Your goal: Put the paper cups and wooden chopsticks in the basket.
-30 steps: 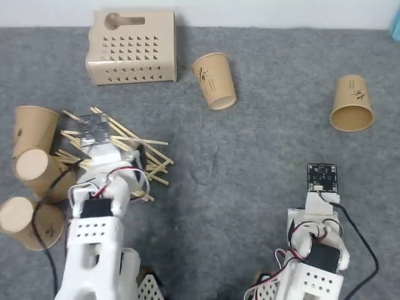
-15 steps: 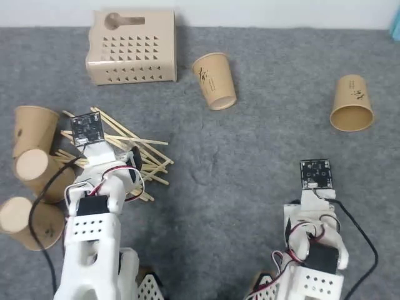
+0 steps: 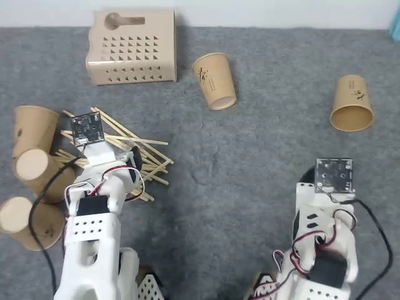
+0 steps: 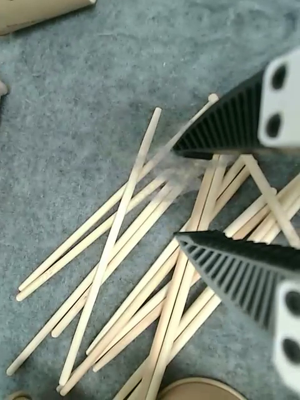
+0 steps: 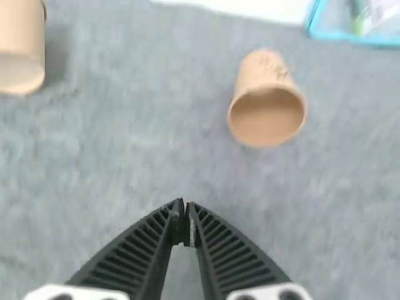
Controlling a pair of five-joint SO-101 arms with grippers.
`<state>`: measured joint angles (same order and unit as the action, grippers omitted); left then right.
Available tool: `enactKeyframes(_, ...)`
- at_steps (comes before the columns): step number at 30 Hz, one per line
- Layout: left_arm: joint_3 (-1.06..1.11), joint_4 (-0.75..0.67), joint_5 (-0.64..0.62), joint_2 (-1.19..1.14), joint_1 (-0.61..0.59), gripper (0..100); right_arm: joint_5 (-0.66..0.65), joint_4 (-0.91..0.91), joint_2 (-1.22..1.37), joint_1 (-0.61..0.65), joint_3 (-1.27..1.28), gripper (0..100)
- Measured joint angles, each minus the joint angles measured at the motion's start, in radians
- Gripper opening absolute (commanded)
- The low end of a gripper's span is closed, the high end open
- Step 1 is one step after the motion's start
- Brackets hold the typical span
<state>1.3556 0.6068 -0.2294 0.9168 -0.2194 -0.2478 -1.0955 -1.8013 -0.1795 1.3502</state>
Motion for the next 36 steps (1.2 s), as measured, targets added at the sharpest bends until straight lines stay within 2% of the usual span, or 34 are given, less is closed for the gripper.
enactKeyframes(3, 0.0, 0.0, 0.0, 0.0, 0.0, 18, 0.0, 0.049, 0.011, -0.015, -0.037, 0.9)
enactKeyframes(7, 0.0, 0.0, 0.0, -0.006, 0.0, 18, 0.0, 0.141, 0.195, -0.074, -0.141, 1.1)
enactKeyframes(9, 0.0, 0.0, 0.0, -0.006, 0.0, 18, 0.0, 0.164, 0.327, -0.107, -0.232, 3.5)
enactKeyframes(14, 0.0, 0.0, 0.0, -0.008, 0.0, 18, 0.0, 0.169, 0.749, -0.167, -0.511, 18.5)
enactKeyframes(18, 0.021, -0.055, 0.0, -0.008, 0.0, 18, -0.003, 0.169, 1.049, -0.218, -0.715, 20.6)
enactKeyframes(20, 0.031, -0.083, 0.0, -0.008, 0.0, 18, -0.049, 0.169, 1.178, -0.242, -0.786, 20.8)
enactKeyframes(24, 0.032, -0.095, 0.0, -0.008, 0.0, 18, -0.281, 0.178, 1.376, -0.256, -0.83, 20.9)
enactKeyframes(27, 0.032, -0.097, 0.0, -0.008, 0.0, 18, -0.414, 0.275, 1.464, -0.262, -0.83, 20.9)
enactKeyframes(32, 0.032, -0.097, 0.0, -0.008, 0.0, 18, -0.491, 0.516, 1.573, -0.282, -0.83, 20.9)
enactKeyframes(36, 0.032, -0.097, 0.0, -0.008, 0.0, 18, -0.529, 0.62, 1.691, -0.282, -0.83, 20.9)
